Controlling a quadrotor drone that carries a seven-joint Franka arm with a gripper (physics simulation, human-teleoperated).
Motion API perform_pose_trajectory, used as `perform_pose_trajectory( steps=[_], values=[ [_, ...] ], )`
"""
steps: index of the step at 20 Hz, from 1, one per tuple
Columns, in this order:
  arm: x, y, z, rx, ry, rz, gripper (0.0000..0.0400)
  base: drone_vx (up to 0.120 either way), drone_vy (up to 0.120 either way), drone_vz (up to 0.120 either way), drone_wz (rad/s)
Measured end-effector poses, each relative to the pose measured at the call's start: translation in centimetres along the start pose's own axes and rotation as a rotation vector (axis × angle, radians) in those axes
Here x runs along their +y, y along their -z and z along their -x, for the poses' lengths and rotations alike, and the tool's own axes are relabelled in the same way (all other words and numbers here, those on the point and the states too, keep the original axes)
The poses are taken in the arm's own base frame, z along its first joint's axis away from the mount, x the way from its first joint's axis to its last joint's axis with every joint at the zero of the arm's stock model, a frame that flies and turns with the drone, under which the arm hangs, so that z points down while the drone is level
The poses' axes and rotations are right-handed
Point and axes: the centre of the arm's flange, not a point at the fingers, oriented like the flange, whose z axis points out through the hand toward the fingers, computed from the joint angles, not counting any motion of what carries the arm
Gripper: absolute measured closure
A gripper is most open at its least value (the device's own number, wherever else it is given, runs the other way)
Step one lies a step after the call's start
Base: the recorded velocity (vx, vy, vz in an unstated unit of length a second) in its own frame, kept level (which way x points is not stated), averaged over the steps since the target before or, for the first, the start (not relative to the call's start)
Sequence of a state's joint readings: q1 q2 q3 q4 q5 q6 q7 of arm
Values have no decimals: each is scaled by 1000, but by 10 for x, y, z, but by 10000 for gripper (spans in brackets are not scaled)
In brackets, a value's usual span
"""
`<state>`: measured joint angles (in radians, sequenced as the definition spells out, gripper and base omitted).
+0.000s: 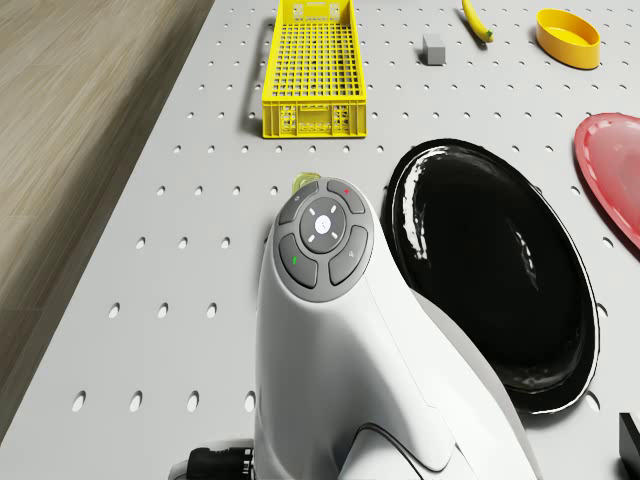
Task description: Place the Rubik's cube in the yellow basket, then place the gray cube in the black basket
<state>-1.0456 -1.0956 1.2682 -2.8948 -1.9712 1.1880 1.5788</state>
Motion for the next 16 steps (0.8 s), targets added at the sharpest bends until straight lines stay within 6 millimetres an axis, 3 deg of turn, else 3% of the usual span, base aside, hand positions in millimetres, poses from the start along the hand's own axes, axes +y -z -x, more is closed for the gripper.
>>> perform_pose_trajectory(
  steps=[3, 8, 11, 16],
  values=[
    [0, 0, 0, 3, 0, 3, 0, 0, 0, -120, 0],
    [0, 0, 0, 5, 0, 5, 0, 112, 0, -120, 0],
    [-1, 0, 1, 6, 0, 5, 0, 107, -67, -120, 0],
    [-1, 0, 1, 6, 0, 6, 0, 0, 0, -120, 0]
  ],
)
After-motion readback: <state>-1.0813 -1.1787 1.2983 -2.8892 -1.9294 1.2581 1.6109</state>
